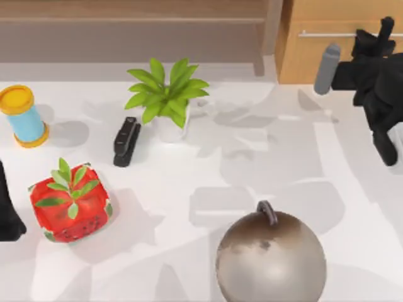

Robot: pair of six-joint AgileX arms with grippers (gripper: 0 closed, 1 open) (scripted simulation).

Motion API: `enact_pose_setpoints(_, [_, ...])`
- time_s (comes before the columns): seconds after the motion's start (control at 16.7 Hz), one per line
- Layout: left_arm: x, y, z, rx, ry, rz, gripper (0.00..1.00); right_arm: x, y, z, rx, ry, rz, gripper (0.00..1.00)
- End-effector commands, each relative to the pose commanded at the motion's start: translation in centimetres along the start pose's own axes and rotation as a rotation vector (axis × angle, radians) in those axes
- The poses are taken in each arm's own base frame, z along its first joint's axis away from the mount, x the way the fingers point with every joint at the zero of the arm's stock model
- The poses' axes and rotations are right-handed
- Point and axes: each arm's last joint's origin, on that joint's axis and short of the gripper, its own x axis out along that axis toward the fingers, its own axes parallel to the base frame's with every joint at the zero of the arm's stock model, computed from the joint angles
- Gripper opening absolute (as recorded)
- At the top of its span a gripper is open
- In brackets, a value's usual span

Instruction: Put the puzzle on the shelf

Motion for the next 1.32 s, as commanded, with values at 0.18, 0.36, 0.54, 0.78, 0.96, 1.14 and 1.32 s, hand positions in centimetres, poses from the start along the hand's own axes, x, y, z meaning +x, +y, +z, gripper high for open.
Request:
enact_pose_setpoints(0.18, [0.0, 0.0, 0.0, 0.0, 0.0, 0.0, 1.0, -2.1, 0.1, -0.1, 0.003, 0.004, 0.004, 0.0])
enact_pose_setpoints(0.36, [0.0, 0.0, 0.0, 0.0, 0.0, 0.0, 1.0, -4.9, 0.4, -0.1, -0.001, 0.002, 0.016, 0.0])
enact_pose_setpoints(0.54, [0.0, 0.0, 0.0, 0.0, 0.0, 0.0, 1.0, -6.0, 0.2, 0.0, -0.002, 0.001, 0.007, 0.0])
enact_pose_setpoints(0.78, [0.0, 0.0, 0.0, 0.0, 0.0, 0.0, 1.0, -5.9, 0.2, -0.1, -0.002, 0.003, 0.009, 0.0])
enact_pose_setpoints(0.96, [0.0, 0.0, 0.0, 0.0, 0.0, 0.0, 1.0, -7.6, 0.1, -0.1, 0.002, 0.005, 0.004, 0.0])
enact_pose_setpoints(1.14, [0.0, 0.0, 0.0, 0.0, 0.0, 0.0, 1.0, -10.6, 0.4, -0.2, 0.0, 0.005, 0.019, 0.0])
enact_pose_setpoints(1.32, [0.0, 0.0, 0.0, 0.0, 0.0, 0.0, 1.0, -12.2, 0.3, -0.1, -0.002, 0.003, 0.011, 0.0])
